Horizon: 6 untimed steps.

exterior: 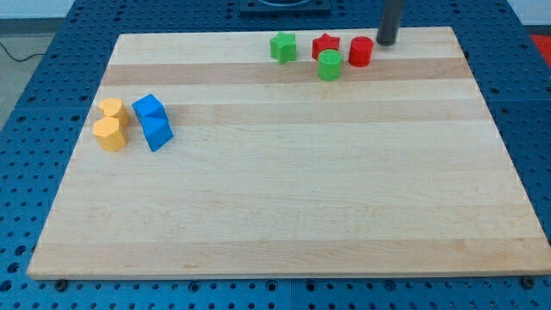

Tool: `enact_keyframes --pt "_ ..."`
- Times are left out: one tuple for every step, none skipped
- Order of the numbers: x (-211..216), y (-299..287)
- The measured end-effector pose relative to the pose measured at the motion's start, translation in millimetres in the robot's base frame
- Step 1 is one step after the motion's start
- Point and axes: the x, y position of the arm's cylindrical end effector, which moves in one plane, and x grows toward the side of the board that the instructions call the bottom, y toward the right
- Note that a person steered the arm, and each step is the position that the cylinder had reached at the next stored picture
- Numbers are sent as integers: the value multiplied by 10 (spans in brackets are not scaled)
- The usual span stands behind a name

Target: Touch the top of green star

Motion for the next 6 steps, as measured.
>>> enact_keyframes --pt "153 -21" --pt "159 -262" --pt "159 -453" --pt "159 -525" --pt "1 -387" --pt "-370 -491"
